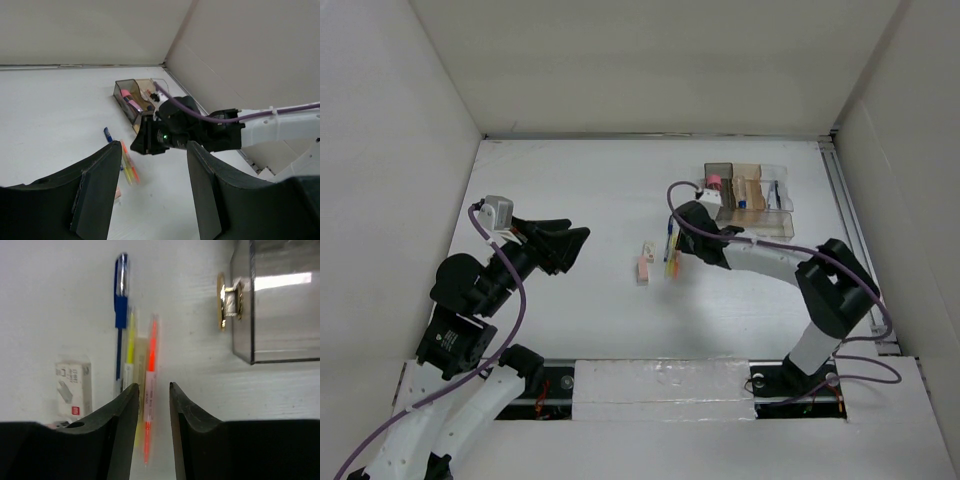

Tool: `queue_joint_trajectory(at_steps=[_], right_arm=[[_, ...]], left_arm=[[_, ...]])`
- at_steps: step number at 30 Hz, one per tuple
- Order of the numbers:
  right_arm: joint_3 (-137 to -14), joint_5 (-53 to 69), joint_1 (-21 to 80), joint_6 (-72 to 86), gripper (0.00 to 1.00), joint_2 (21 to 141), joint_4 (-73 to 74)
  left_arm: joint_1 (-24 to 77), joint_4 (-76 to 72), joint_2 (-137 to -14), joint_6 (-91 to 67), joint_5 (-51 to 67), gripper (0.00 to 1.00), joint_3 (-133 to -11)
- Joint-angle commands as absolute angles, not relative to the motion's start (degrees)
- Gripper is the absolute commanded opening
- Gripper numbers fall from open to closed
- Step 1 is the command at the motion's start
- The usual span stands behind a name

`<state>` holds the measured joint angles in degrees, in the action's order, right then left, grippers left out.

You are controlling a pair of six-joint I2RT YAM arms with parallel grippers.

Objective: Organize the desk

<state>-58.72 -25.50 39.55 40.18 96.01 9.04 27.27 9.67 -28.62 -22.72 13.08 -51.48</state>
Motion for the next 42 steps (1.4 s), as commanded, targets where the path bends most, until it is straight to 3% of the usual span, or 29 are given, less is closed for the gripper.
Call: queue_joint_trajectory(at_steps=[1, 13, 16, 20, 27, 34, 42], right_arm=[[-57.8, -25.2, 41.2, 43.1, 0.37, 98.2, 6.4], [-59.1, -27.5, 43.2, 43.9, 0.31, 103.5, 6.2], [-59.2, -28.6, 43.2, 44.0, 0.24, 104.6, 6.8], [-59.3, -29.1, 43.2, 44.0, 0.07, 104.8, 7.7], [-60.0, -30.2, 43.2, 41.8, 0.00, 94.1, 9.9], [-60.4, -22.3, 25.6, 37.8, 0.00, 85.8, 8.6], [-67.0, -14.9, 4.1, 37.3, 0.00, 92.2, 6.7]], left_arm=[[27.4, 6.9, -27.7, -22.1, 13.6, 0.51, -51.4], [27.4, 6.9, -27.9, -22.1, 14.0, 0.51, -51.3], [27.4, 6.9, -27.9, -22.1, 14.0, 0.51, -51.4], [27.4, 6.8, -27.7, -22.1, 13.9, 0.51, -51.2], [27.4, 6.8, -27.9, -22.1, 13.9, 0.51, -51.3], [27.4, 6.7, -27.5, -22.1, 14.1, 0.51, -51.3], [27.4, 6.9, -28.1, -22.1, 14.4, 0.51, -51.2]])
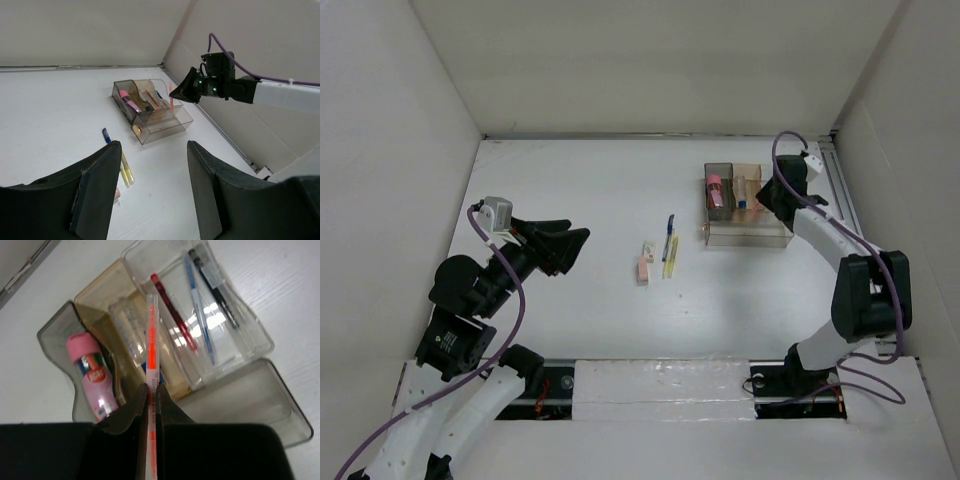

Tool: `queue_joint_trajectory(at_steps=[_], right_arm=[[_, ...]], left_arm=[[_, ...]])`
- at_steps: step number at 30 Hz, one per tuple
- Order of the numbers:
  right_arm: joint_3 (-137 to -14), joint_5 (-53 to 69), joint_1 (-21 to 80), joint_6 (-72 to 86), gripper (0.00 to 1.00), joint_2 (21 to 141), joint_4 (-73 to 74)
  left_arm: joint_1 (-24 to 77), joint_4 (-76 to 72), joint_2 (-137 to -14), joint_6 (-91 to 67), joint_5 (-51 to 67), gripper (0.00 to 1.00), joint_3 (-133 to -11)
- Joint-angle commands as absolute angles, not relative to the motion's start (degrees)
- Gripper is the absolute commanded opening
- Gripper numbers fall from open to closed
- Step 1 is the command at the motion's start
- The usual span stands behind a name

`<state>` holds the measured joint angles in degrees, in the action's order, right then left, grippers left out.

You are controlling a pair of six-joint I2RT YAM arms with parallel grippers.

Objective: Organize the desk

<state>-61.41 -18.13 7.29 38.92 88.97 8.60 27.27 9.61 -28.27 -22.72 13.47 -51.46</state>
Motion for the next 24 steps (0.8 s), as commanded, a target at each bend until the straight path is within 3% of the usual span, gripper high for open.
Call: queue_joint_trajectory(at_steps=[1, 5, 13, 24], right_arm=[[-68.5, -14.5, 3.0, 36.9, 0.00, 94.6, 8.4], [-74.3, -15.5, 0.7, 34.0, 0.00, 98.2, 8.9], [-77.3, -29.3, 0.7, 30.9, 0.00, 103.8, 8.2], [-79.0, -44.5, 6.9, 25.6, 0.03, 108.7, 6.6]], left_arm=[[27.4, 6.8, -28.0, -22.1, 14.6, 0.51, -51.3], [27.4, 6.9, -28.5, -22.0, 14.1, 0.51, -51.3], [27.4, 6.8, -28.7, -22.1, 14.6, 0.51, -51.2], [27.4, 6.9, -28.9, -22.0, 14.3, 0.51, -51.3]])
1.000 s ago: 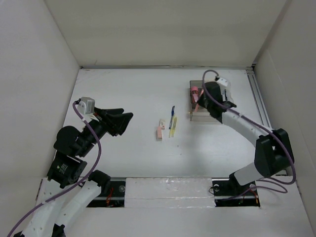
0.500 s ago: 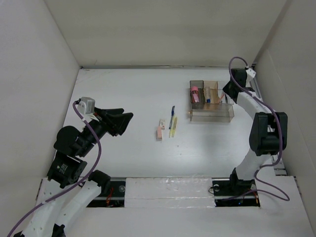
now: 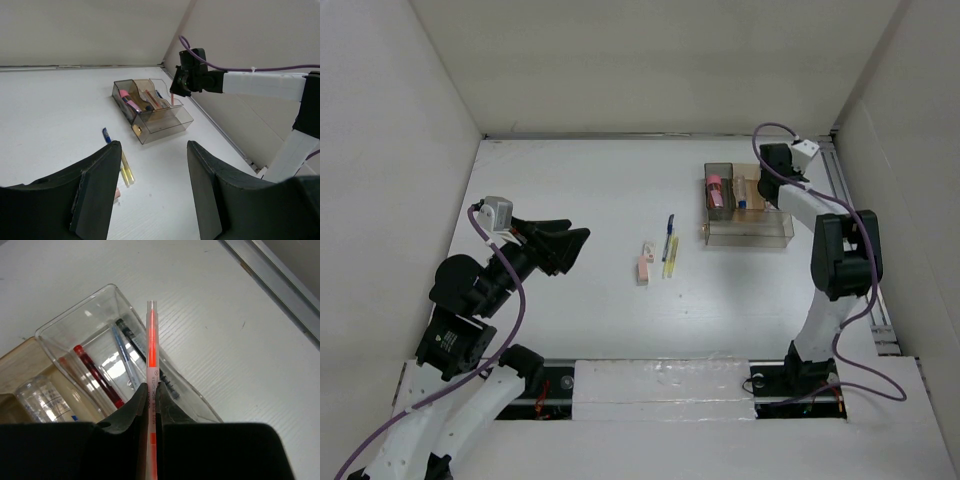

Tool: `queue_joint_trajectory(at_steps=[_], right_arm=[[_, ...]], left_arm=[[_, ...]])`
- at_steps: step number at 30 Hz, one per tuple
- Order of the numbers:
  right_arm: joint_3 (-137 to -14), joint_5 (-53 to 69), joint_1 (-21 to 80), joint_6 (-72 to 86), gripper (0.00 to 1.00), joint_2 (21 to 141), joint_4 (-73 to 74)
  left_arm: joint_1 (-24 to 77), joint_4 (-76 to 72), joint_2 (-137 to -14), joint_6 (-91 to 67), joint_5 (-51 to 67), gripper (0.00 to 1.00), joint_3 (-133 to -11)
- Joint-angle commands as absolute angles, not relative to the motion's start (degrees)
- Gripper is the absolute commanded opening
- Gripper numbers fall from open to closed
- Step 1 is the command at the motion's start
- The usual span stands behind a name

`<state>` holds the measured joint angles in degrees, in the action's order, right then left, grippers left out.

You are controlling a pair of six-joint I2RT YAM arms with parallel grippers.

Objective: Organize the desk

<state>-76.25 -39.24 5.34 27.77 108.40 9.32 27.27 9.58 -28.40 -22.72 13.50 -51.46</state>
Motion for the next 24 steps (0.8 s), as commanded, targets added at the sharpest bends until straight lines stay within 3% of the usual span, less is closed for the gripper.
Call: queue_joint_trajectory(at_steps=[1, 15, 24], right_arm=[[-79.1, -43.8, 7.4, 25.3, 0.03, 108.7, 6.3], [-81.6, -44.7, 9.8, 23.1, 0.07, 111.5, 7.2], [-84.8, -37.3, 8.1, 22.5, 0.13, 112.2, 9.4]], left_arm=[[27.4, 6.9, -28.7, -22.0, 14.3, 0.51, -51.2], [27.4, 6.9, -28.6, -22.0, 14.0, 0.51, -51.3], [27.4, 7.0, -28.7, -22.0, 13.9, 0.51, -51.2]])
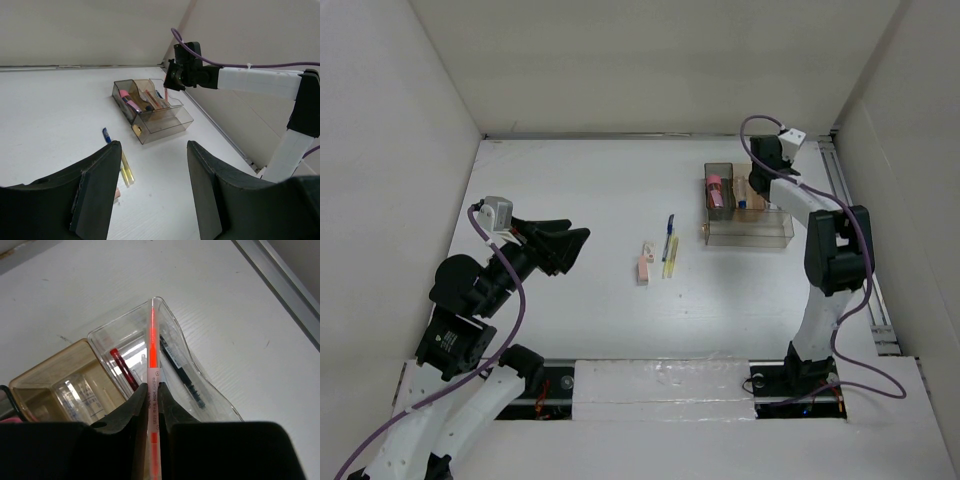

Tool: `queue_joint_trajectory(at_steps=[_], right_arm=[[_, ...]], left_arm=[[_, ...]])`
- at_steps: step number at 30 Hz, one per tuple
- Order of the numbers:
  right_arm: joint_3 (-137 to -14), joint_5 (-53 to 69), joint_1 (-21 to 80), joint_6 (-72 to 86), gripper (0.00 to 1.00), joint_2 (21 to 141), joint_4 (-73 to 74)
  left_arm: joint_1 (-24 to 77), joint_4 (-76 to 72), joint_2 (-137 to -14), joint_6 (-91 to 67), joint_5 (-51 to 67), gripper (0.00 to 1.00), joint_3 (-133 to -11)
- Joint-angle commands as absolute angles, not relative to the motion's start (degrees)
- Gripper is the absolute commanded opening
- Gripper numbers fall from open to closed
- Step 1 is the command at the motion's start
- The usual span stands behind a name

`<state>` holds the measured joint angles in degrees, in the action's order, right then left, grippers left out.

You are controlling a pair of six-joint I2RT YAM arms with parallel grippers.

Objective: Organize the desk

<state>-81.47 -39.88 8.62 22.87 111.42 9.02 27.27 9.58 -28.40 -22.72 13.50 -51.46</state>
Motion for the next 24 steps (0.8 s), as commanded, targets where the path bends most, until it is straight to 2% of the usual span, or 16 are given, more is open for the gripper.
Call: queue_joint_trajectory(at_steps=[1, 3, 4, 7, 12, 21, 23, 24], right_arm=[[-84.8, -37.1, 8.1, 22.8, 0.16, 112.3, 9.8], [-84.9, -36.7, 7.6, 23.5, 0.18, 112.5, 10.2], [-84.9, -36.7, 7.6, 23.7, 0.23, 112.5, 10.5], [-85.4, -35.8, 6.3, 24.3, 0.31, 112.7, 11.5], [-86.8, -34.5, 5.8, 25.3, 0.35, 112.9, 13.1], [-82.7, -31.2, 6.9, 28.3, 0.36, 105.7, 11.5], [-81.8, -30.2, 8.3, 28.8, 0.31, 103.3, 11.0], [-81.0, -29.4, 8.3, 29.2, 0.25, 102.7, 11.1]], left_arm=[[27.4, 6.9, -28.7, -22.0, 13.9, 0.51, -51.3], [27.4, 6.9, -28.7, -22.0, 14.1, 0.51, -51.3], [27.4, 6.9, -28.8, -22.0, 14.1, 0.51, -51.3], [27.4, 6.9, -28.9, -22.0, 14.1, 0.51, -51.2], [27.4, 6.9, -28.8, -22.0, 14.0, 0.51, -51.3], [27.4, 6.9, -29.0, -22.0, 14.1, 0.51, -51.3], [27.4, 6.9, -28.8, -22.0, 14.0, 0.51, -51.2], [27.4, 6.9, -28.8, -22.0, 14.0, 0.51, -51.2]])
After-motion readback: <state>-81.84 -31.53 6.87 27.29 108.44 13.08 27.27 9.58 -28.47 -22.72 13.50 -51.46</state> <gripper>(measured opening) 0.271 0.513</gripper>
